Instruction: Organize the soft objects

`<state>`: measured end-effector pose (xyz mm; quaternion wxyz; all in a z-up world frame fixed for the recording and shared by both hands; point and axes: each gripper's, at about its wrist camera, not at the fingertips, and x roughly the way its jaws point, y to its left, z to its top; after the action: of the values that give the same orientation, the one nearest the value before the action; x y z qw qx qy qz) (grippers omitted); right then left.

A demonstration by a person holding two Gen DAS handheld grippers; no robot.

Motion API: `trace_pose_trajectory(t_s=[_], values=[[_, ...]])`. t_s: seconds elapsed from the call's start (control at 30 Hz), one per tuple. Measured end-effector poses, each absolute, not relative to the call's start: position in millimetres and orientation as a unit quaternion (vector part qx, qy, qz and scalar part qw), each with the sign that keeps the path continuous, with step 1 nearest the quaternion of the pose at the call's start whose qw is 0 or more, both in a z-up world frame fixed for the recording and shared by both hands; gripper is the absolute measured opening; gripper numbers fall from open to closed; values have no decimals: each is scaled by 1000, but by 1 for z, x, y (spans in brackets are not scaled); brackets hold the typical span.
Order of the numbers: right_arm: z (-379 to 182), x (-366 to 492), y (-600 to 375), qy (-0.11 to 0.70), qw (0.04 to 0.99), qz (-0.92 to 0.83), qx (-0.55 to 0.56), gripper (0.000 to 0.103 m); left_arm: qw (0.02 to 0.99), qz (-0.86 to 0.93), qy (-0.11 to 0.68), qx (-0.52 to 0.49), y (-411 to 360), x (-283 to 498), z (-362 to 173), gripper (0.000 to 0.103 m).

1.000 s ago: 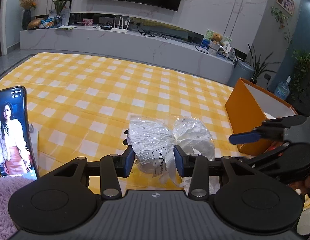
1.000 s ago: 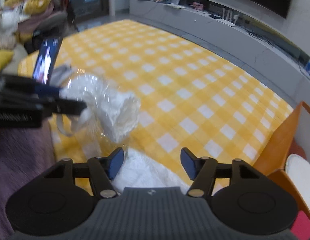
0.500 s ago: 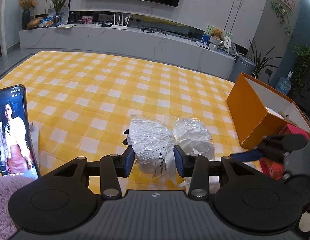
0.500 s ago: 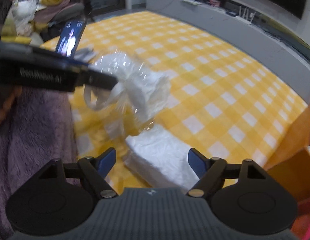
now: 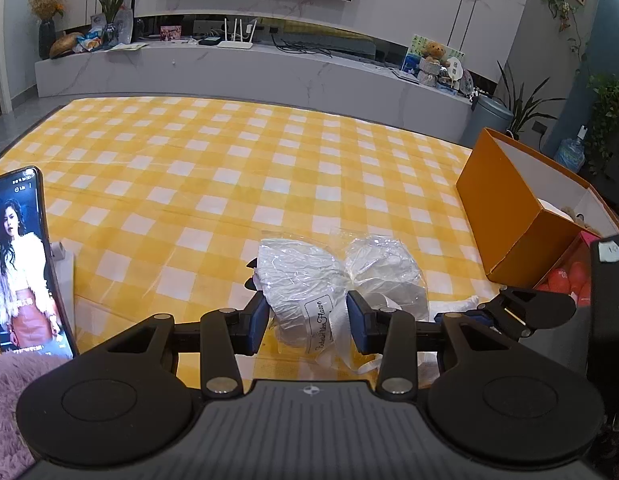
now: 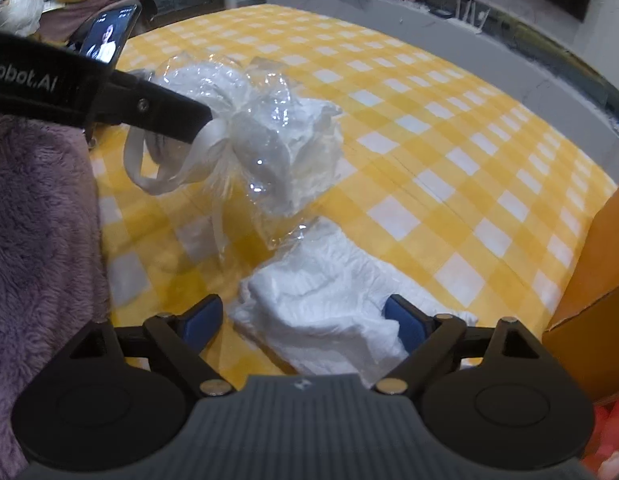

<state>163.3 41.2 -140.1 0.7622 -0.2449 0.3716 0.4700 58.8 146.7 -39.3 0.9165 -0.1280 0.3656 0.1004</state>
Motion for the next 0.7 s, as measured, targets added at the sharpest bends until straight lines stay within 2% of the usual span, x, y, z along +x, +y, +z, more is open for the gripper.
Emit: trace_pose_trajectory(t_s=[0.07, 0.2, 0.27, 0.47, 0.7], values=[[-139, 163, 37, 364, 776, 457, -238, 72, 916, 100, 366, -127, 147, 59, -39, 47], [-138, 163, 29, 356, 790, 444, -230, 56, 917, 101, 368, -122, 144, 60, -39, 47], [-137, 164, 28, 353, 798, 429, -233, 39, 917, 101, 368, -120, 144, 60, -40, 47], [-133, 166, 25, 354, 813, 406, -222, 26, 916, 104, 368, -117, 142, 61, -39, 47], [-109, 157, 13, 336, 834, 392, -196, 24, 922, 105, 351, -125, 143, 55, -37, 47]])
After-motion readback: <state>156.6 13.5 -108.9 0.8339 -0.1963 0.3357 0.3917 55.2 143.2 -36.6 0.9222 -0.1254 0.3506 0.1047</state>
